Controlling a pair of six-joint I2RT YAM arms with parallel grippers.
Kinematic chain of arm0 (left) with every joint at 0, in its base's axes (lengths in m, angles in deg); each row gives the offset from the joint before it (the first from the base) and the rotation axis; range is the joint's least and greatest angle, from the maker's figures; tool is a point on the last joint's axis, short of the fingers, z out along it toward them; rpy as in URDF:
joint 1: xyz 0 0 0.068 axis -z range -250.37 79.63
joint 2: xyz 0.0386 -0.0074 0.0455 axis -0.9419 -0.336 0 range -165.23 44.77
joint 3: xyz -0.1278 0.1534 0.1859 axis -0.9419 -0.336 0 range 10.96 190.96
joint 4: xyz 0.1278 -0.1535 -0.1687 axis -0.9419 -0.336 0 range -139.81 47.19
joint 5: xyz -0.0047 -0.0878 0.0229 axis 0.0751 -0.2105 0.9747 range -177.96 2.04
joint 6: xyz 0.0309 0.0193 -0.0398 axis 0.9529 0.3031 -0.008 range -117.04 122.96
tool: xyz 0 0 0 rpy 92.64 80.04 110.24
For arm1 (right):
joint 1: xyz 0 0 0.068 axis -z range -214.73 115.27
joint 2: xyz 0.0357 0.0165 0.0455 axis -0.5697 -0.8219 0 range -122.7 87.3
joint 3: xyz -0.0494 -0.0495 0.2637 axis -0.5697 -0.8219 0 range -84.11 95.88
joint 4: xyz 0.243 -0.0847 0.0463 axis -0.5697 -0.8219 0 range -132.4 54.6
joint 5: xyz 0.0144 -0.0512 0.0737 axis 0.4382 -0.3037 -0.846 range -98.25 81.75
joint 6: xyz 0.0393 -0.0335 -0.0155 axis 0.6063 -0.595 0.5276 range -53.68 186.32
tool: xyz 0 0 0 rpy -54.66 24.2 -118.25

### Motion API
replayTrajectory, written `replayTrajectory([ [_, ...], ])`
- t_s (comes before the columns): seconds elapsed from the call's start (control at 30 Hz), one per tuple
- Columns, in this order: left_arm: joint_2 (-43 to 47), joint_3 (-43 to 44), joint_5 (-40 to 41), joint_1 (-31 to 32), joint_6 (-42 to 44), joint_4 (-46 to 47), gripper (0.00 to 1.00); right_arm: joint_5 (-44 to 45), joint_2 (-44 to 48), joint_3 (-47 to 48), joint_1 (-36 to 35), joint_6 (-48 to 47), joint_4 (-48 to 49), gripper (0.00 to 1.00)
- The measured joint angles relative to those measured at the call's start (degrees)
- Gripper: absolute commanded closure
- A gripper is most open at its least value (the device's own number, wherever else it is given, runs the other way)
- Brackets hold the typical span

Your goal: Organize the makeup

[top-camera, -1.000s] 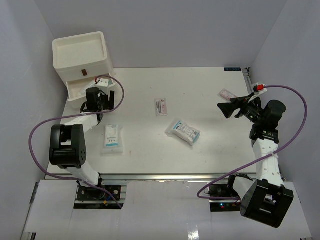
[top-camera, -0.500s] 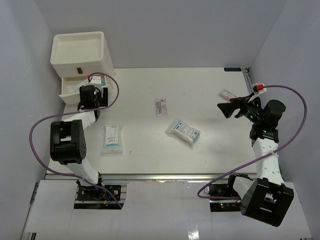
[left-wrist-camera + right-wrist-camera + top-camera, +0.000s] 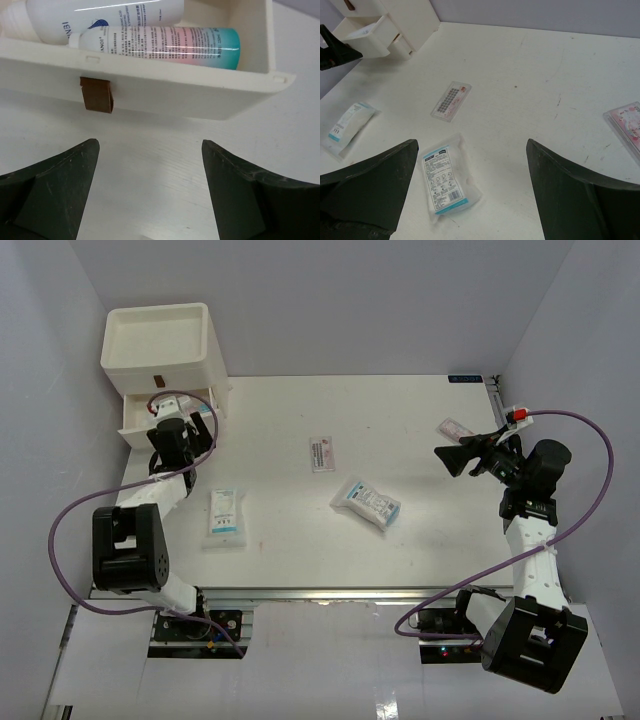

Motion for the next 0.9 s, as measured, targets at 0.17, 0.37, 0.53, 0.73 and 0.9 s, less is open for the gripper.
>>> replayTrajectory([
  [0.17, 5.20, 0.19, 1.41, -0.09, -10.82, -4.71, 0.04, -0.10, 0.00, 0.00, 0.00, 0.00, -0.01, 0.05],
  [0.37, 9.79, 3.24, -6.53, -0.24, -12.58, -8.84, 0.02, -0.68, 0.00, 0.00, 0.00, 0.00, -0.01, 0.05],
  [0.53, 9.81, 12.01, -18.07, -0.18, -2.41, -7.79, 0.02, -0.91, 0.00, 0.00, 0.00, 0.00, -0.01, 0.05],
  [0.73, 1.65, 27.80, -24.36, -0.14, 9.58, -8.00, 0.02, -1.03, -0.21, 0.00, 0.00, 0.02, 0.01, 0.05],
  [0.9, -9.46, 38.53, -24.82, 0.03, 14.69, -8.39, 0.02, -1.11, -1.51, 0.00, -0.11, 0.00, -0.04, 0.06],
])
